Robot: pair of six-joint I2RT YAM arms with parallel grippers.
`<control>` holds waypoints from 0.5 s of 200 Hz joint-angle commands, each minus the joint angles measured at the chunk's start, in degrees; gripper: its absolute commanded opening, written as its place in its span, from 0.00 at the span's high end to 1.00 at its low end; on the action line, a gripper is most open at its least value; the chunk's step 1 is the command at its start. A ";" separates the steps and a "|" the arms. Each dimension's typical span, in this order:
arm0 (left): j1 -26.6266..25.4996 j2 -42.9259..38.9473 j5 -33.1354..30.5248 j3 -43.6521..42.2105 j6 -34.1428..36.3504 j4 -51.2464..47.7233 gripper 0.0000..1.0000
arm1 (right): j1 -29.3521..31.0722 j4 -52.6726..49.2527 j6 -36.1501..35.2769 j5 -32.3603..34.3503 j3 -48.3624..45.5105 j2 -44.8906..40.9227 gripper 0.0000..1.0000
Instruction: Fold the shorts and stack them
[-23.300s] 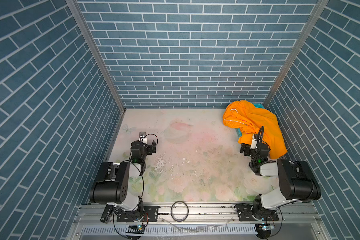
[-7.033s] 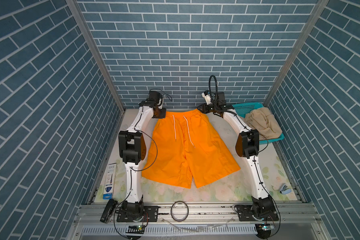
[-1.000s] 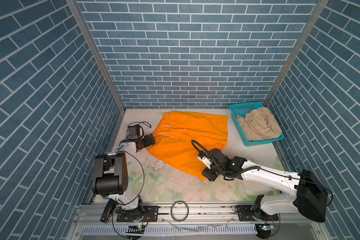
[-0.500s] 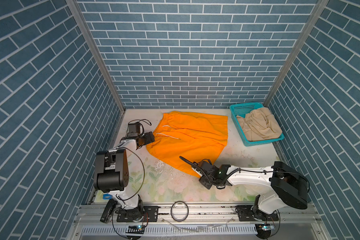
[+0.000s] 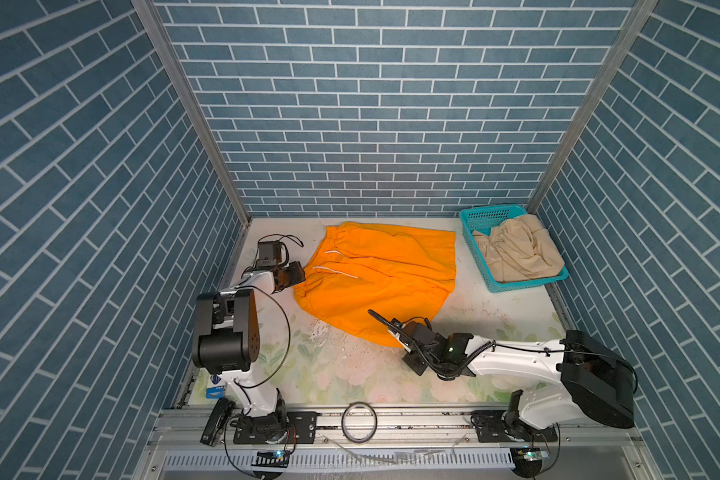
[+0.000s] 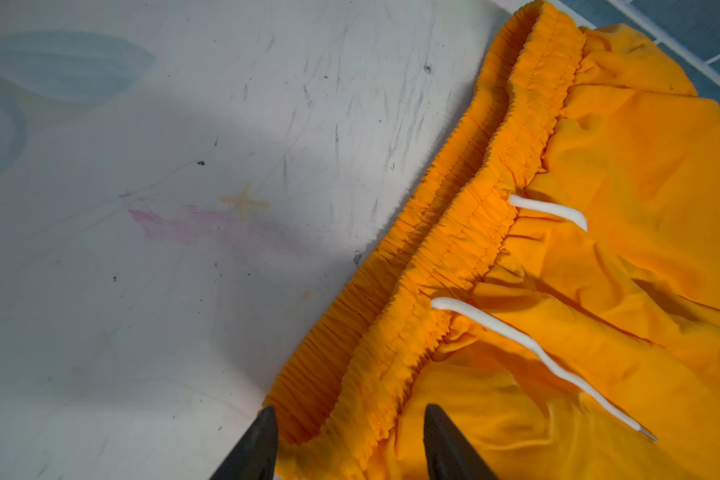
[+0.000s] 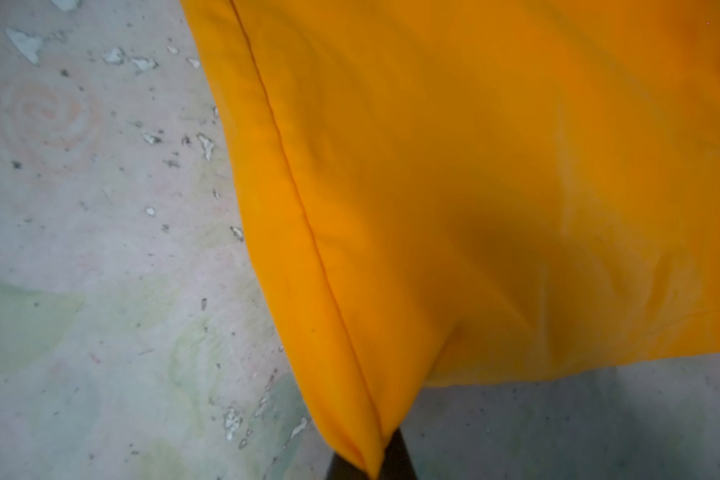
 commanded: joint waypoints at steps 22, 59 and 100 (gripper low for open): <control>0.06 -0.20 -2.14 0.04 0.06 -5.38 0.29 | -0.68 2.02 1.92 0.41 -0.81 -1.70 1.00; 0.04 1.95 -2.03 2.54 1.51 -8.85 0.29 | -0.85 2.32 2.08 0.45 -1.35 -2.41 1.00; -0.03 3.67 0.53 3.82 2.05 -9.52 0.70 | -1.82 2.54 3.31 1.02 -2.39 -5.29 1.00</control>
